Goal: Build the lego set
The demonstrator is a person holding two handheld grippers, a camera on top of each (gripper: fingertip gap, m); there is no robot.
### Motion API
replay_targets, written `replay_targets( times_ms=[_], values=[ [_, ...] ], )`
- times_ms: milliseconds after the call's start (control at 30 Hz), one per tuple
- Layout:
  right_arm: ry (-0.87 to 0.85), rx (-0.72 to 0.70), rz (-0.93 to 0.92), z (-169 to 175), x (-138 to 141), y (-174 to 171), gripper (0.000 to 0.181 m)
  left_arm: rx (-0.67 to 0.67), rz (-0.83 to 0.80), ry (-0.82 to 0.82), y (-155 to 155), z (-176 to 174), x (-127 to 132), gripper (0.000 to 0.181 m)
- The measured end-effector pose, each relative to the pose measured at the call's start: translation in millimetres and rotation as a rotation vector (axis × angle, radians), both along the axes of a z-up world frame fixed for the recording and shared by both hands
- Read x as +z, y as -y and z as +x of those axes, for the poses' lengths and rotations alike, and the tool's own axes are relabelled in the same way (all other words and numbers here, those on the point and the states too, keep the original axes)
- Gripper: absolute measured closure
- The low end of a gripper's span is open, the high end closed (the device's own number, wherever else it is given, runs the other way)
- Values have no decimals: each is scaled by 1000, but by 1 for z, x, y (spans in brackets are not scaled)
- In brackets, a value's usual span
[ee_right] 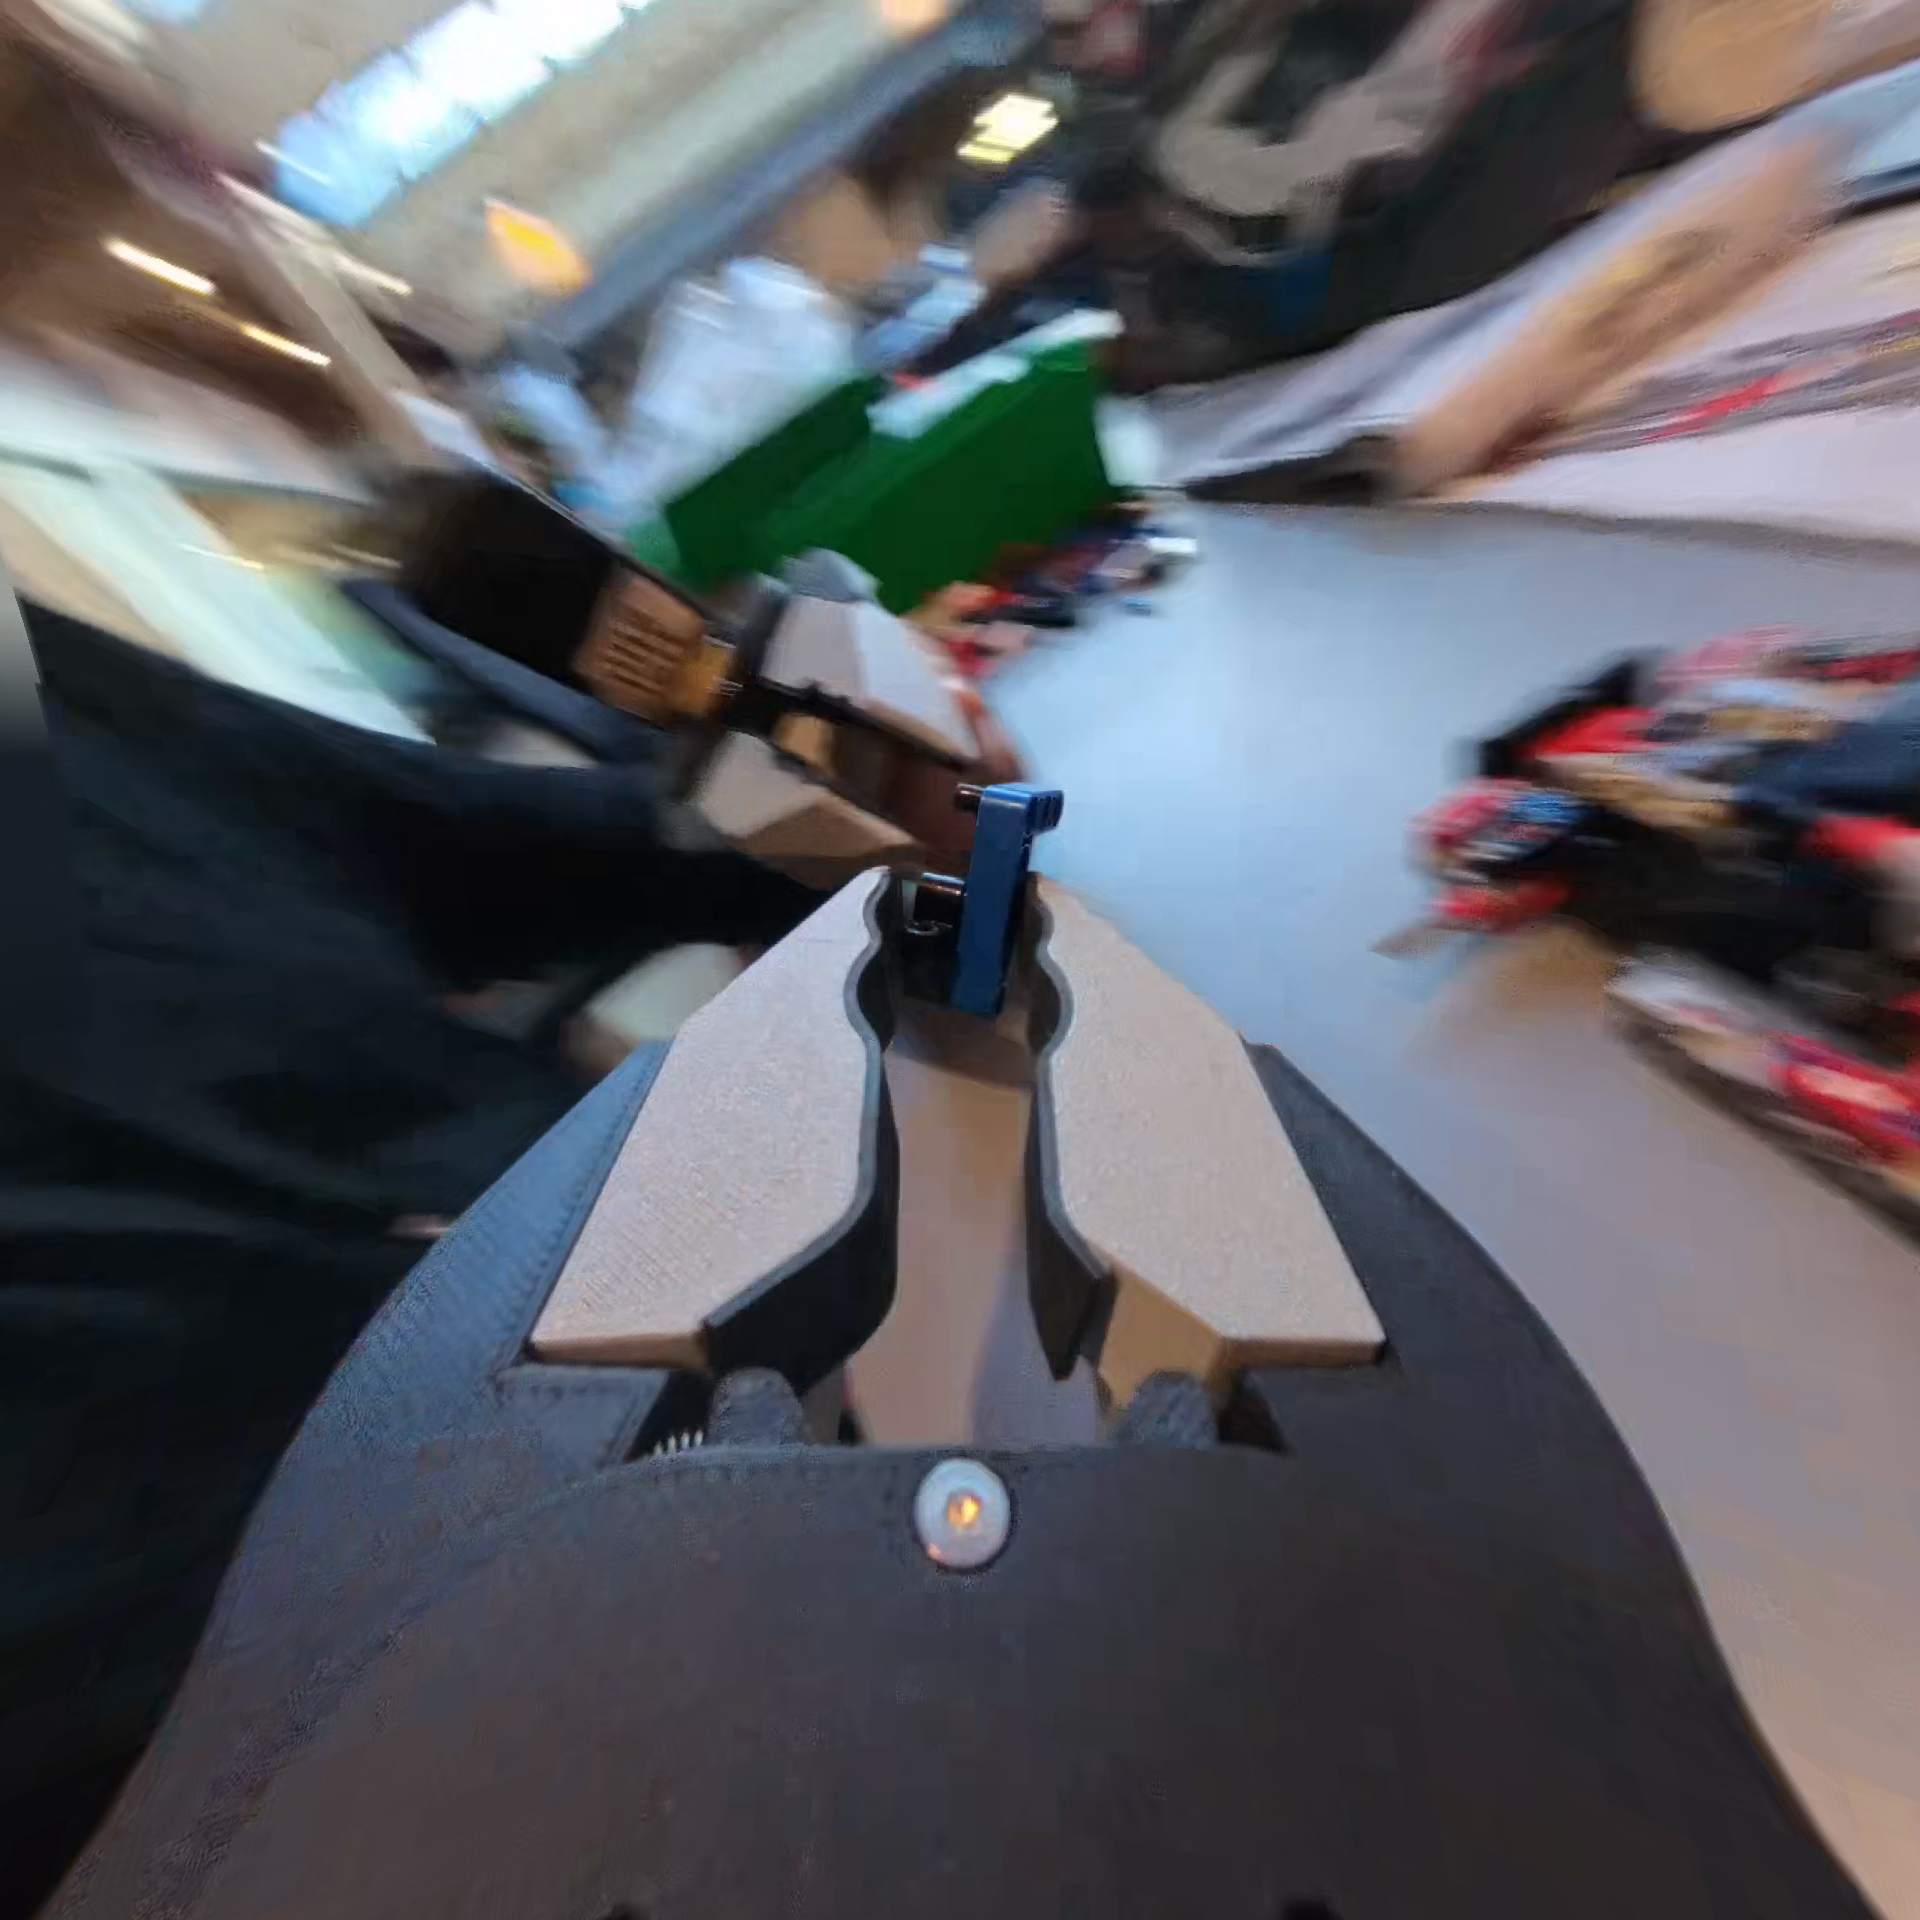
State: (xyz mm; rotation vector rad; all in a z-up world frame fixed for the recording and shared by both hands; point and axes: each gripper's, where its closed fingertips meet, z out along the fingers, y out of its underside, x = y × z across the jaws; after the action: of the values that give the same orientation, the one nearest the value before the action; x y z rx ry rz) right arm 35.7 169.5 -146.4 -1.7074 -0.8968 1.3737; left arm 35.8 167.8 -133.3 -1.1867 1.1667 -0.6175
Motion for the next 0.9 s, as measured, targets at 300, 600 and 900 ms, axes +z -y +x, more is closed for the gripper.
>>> replay_targets(
  times_ms=[300,600,900],
  values=[
    [652,-371,678,16,-39,-22,163,-14,-529,-135,-25,4,-40,157],
    [560,-473,755,15,-27,-46,163,96,-451,32,-32,-48,-19,148],
    [662,-471,826,6,-38,-58,162,136,-530,-33,-44,-56,-33,151]
  ],
)
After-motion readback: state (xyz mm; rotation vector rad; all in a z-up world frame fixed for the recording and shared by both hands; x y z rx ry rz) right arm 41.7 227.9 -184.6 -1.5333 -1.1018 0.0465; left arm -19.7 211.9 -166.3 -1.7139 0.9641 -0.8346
